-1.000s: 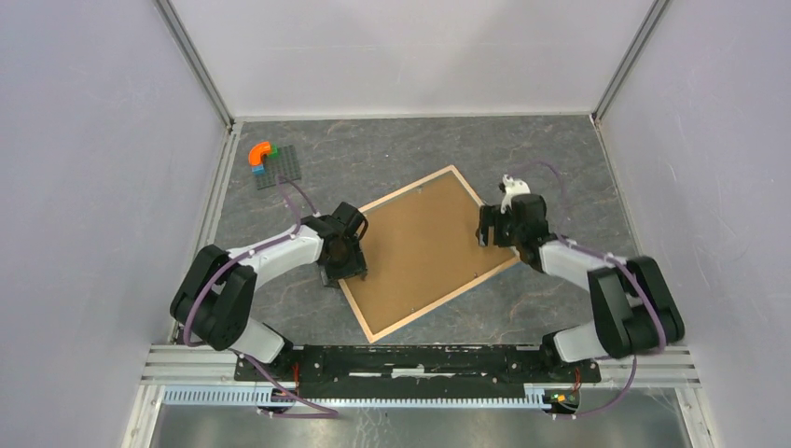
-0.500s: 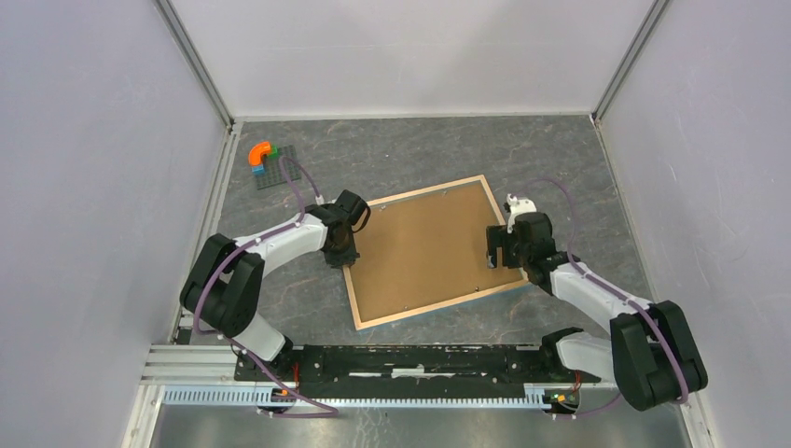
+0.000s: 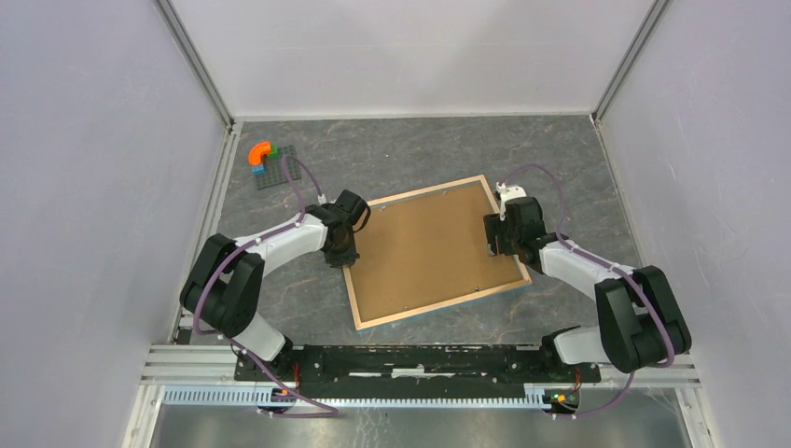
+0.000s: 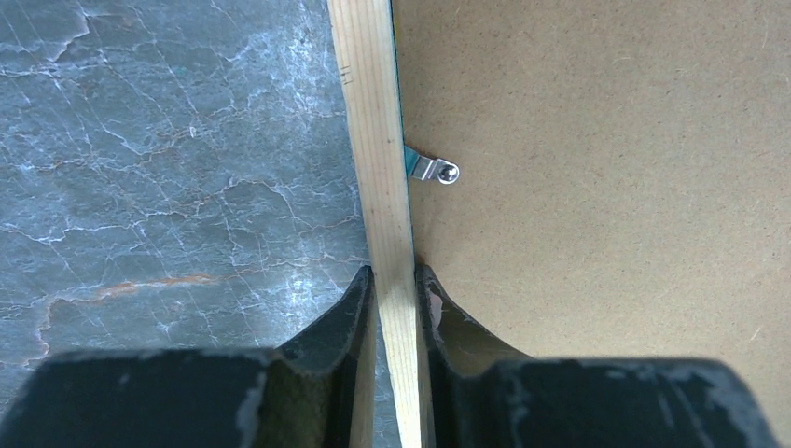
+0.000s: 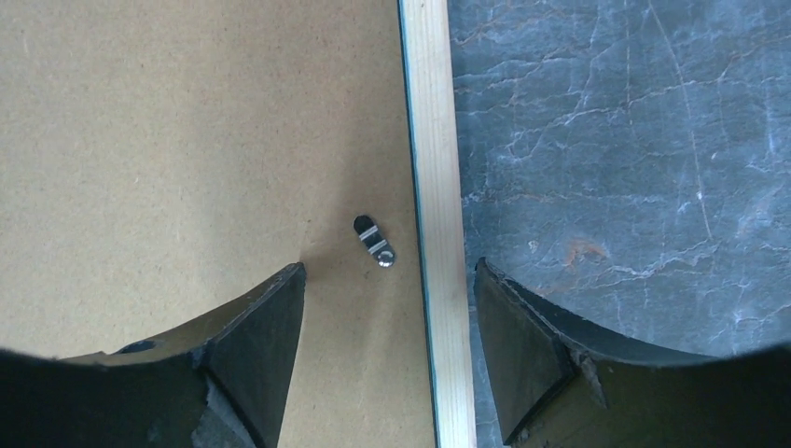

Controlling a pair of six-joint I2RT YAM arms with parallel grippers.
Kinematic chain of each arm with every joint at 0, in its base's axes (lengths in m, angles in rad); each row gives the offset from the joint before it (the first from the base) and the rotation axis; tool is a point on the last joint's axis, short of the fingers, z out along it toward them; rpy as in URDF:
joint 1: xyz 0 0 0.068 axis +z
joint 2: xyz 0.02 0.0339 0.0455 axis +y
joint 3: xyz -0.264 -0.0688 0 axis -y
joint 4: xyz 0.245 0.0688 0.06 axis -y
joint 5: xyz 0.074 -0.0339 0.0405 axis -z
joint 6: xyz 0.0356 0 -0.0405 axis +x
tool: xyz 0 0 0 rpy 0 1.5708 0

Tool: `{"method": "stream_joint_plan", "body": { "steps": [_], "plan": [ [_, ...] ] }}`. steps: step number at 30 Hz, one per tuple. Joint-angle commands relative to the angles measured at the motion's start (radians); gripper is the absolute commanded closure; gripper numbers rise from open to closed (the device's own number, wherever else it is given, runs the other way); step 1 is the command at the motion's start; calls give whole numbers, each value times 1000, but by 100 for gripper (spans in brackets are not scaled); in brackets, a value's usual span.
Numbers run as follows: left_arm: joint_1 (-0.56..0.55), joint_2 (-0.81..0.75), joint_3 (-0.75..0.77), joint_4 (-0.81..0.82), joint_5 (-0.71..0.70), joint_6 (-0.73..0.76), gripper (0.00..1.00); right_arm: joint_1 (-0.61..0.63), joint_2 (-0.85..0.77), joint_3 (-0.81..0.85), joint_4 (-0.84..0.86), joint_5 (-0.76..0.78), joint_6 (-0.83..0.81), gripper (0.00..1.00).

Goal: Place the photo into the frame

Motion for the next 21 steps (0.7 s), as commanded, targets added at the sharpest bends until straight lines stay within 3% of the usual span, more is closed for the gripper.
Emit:
{"method": "stream_joint_plan", "body": {
  "steps": [1,14,21],
  "plan": [
    [13,45,-32,78,-54,75,98,4,32,50,33,72,-11,29],
    [13,39,-31,76,-49,75,98,3,79,54,46,99,-1,54],
    [13,39,-28,76,-47,74,98,3,85,41,41,96,6,62]
  ]
}}
